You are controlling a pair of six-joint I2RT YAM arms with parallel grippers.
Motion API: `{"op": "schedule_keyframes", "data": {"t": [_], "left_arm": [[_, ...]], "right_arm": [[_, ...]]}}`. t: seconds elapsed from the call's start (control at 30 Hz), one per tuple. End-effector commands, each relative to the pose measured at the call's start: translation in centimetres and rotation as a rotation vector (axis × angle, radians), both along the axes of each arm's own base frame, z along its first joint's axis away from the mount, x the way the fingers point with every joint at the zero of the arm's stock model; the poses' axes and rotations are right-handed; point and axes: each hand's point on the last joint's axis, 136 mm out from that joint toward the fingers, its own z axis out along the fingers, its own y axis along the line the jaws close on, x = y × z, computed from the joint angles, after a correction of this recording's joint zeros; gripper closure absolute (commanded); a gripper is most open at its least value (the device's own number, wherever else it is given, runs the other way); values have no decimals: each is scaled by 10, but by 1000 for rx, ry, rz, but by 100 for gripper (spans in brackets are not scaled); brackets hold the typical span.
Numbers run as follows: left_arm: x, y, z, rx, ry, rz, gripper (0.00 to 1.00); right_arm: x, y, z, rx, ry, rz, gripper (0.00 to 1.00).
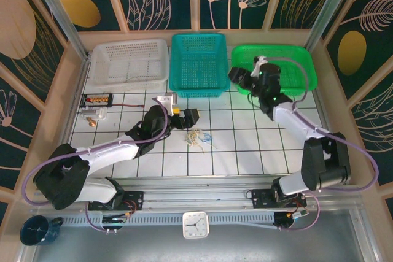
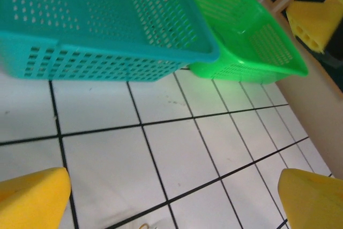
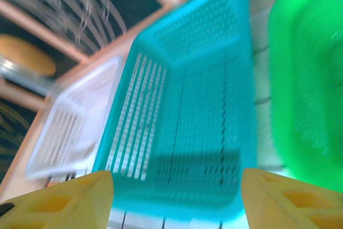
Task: Untangle the cables
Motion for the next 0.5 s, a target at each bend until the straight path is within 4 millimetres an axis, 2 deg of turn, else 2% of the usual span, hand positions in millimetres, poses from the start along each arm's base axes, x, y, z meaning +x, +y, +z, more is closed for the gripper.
{"op": "schedule_keyframes", "data": {"t": [0.0, 0.23, 0.33, 0.47], "left_arm": [[1, 11, -23, 33, 113, 50, 1], [-1, 19, -45, 49, 229, 57, 1], [2, 29, -47, 16, 248, 80, 1], [6, 35, -38, -36, 235, 88, 1]], "right_arm": [[-39, 33, -13, -24, 3, 126, 37], [-117, 84, -71, -106, 109, 315, 43], [-141, 94, -85, -154, 129, 349, 47], [-164, 94, -95, -198, 154, 364, 49]]}}
